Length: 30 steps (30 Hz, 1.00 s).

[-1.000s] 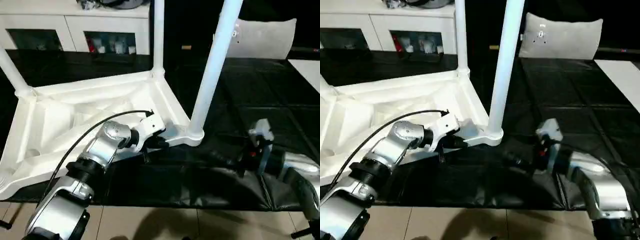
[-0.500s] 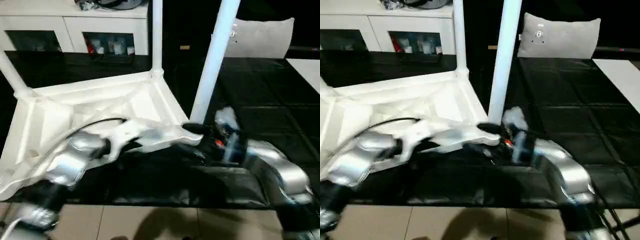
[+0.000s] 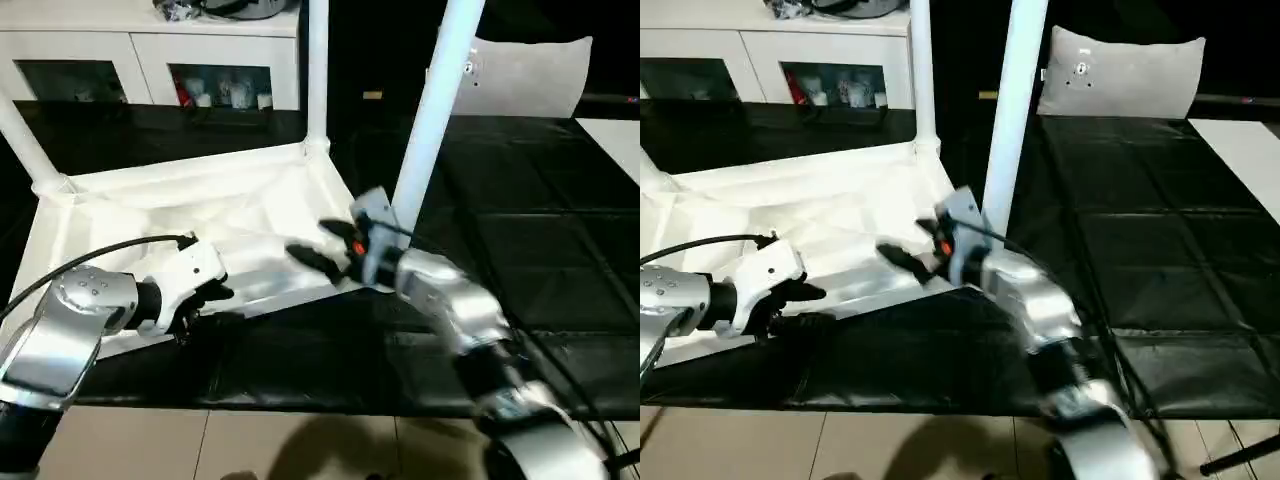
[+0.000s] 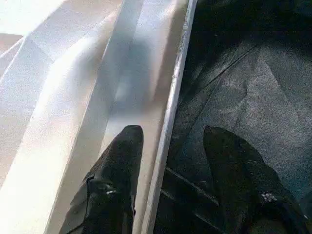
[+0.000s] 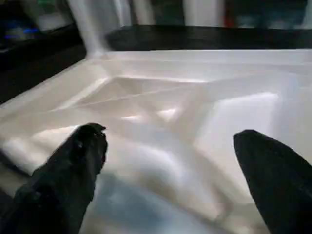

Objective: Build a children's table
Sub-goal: Rotate table base

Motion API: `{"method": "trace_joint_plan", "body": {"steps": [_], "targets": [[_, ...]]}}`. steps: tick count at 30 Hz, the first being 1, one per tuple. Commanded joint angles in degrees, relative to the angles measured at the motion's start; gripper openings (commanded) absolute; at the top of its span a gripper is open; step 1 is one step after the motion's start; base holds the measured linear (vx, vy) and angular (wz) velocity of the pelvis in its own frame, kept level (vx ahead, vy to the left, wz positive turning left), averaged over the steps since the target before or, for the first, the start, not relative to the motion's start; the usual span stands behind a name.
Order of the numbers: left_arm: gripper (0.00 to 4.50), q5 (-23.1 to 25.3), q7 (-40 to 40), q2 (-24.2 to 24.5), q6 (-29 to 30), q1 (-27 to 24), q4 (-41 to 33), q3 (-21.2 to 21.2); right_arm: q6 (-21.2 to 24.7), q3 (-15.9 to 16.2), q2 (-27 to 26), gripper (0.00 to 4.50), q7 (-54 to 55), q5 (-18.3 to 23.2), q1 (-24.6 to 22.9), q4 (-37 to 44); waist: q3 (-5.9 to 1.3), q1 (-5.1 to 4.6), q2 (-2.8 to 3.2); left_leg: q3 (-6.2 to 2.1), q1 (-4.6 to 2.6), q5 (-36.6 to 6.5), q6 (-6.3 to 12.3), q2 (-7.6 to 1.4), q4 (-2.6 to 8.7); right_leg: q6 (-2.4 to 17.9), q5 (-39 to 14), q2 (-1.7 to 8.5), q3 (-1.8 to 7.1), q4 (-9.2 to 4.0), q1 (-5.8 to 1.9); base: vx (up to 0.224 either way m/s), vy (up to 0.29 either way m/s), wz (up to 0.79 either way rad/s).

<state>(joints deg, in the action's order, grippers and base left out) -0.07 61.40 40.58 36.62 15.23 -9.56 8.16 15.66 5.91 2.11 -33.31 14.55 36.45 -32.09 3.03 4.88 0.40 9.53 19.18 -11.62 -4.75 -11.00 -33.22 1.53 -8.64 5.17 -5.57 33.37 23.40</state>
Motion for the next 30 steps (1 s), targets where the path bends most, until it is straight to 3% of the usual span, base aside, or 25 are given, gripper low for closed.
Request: {"method": "trace_joint_plan", "body": {"steps": [1, 5, 8, 10, 18, 20, 22, 24, 28, 29, 30], "targets": [[2.25, 0.74, -0.83, 0.17, 0.57, -0.29, -1.24, 1.0, -1.62, -1.77, -0.01, 4.5, 3.08, -0.71, 0.54, -2.22, -3.43, -0.57, 1.26, -0.32, -0.03, -13.93, -2.06, -1.66, 4.47, 11.09, -15.53, 2.91, 3.13, -2.94, -2.86, 0.0, 0.0, 0.0], [2.25, 2.61, -2.29, -0.88, -1.63, 0.41, -0.54, 4.12, -5.84, -4.94, -0.77, 4.5, 9.55, -1.73, 2.35, -8.37, -3.56, -0.49, 1.34, -0.24, -0.04, -13.87, -2.02, -1.54, 4.32, 11.09, -15.13, 2.91, 3.13, -2.96, -2.86, 0.0, 0.0, 0.0], [2.25, 5.24, -4.95, -2.18, -6.16, 1.07, 1.76, 6.22, -8.02, -10.53, -0.43, 4.5, 14.69, 1.3, 4.52, -13.65, -3.6, -0.41, 1.44, -0.18, -0.23, -14.01, -1.97, -1.58, 4.25, 11.36, -14.04, 2.73, 3.15, -2.85, -2.66, 0.0, 0.0, 0.0], [2.25, 6.89, -5.93, -2.17, -8.08, 1.07, 2.99, 7.89, -9.52, -12.47, 0.21, 4.5, 16.83, 2.01, 5.59, -16.18, -3.6, -0.32, 1.56, -0.18, -0.26, -14.6, -2.08, -1.57, 4.19, 11.38, -13.99, 2.74, 3.14, -2.84, -2.66, 0.0, 0.0, 0.0], [2.25, 9.75, -10.3, -5.17, -11.79, 2.71, 7.91, 11.41, -14.56, -15.99, 4.69, 4.5, 21.18, 1.43, 7.71, -21.75, -3.85, -0.34, 0.92, -0.03, 0.41, -12.71, -0.69, -1.32, 3.82, 11.42, -13.71, 2.9, 3.05, -2.68, -3.23, 0.0, 0.0, 0.0], [2.25, 11.09, -11.78, -5.74, -14.0, 4.05, 10.08, 11.72, -15.4, -17.29, 6.18, 4.5, 21.94, 1.4, 8.13, -23.2, -3.76, -0.24, 0.96, 0.01, 0.16, -13.76, -0.58, -1.29, 3.67, 11.01, -16.22, 2.85, 2.99, -3.0, -2.83, 0.0, 0.0, 0.0], [2.25, 11.63, -13.08, -6.52, -15.71, 5.15, 11.77, 11.66, -16.27, -18.18, 7.36, 4.5, 22.32, 1.42, 8.52, -24.6, -3.76, -0.22, 0.91, -0.01, 0.37, -13.99, -0.58, -1.26, 3.62, 10.87, -16.53, 2.83, 2.95, -2.96, -2.94, 0.0, 0.0, 0.0], [2.25, 12.4, -14.73, -7.81, -17.55, 6.91, 14.47, 12.16, -16.92, -19.23, 9.05, 4.5, 22.86, 1.63, 8.3, -25.35, -3.83, -0.1, 0.62, 0.15, 0.11, -14.33, -0.49, -1.33, 3.47, 10.54, -17.01, 2.74, 2.91, -3.1, -2.67, 0.0, 0.0, 0.0], [2.25, 13.49, -16.51, -9.8, -20.35, 9.56, 19.1, 13.94, -17.82, -20.42, 11.34, 4.5, 23.58, 1.87, 7.54, -26.21, -4.13, -0.05, 0.83, 0.08, 0.51, -12.05, -0.09, -1.32, 3.24, 10.92, -14.02, 2.68, 2.86, -2.57, -2.87, 0.0, 0.0, 0.0], [2.25, 13.86, -17.56, -10.72, -21.67, 10.82, 21.51, 14.41, -17.97, -20.94, 11.95, 4.5, 23.69, 2.08, 7.06, -26.16, -4.22, -0.07, 0.5, 0.1, 0.93, -10.56, 0.32, -1.22, 3.15, 11.17, -12.17, 2.71, 2.81, -2.32, -3.13, 0.0, 0.0, 0.0], [2.25, 14.32, -18.38, -11.38, -22.99, 11.89, 23.63, 14.75, -18.2, -21.29, 12.38, 4.5, 23.69, 2.21, 6.84, -26.42, -4.21, -0.01, 0.52, 0.17, 0.9, -10.4, 0.67, -1.08, 3.07, 11.16, -12.22, 2.62, 2.75, -2.46, -3.04, 0.0, 0.0, 0.0]]}}
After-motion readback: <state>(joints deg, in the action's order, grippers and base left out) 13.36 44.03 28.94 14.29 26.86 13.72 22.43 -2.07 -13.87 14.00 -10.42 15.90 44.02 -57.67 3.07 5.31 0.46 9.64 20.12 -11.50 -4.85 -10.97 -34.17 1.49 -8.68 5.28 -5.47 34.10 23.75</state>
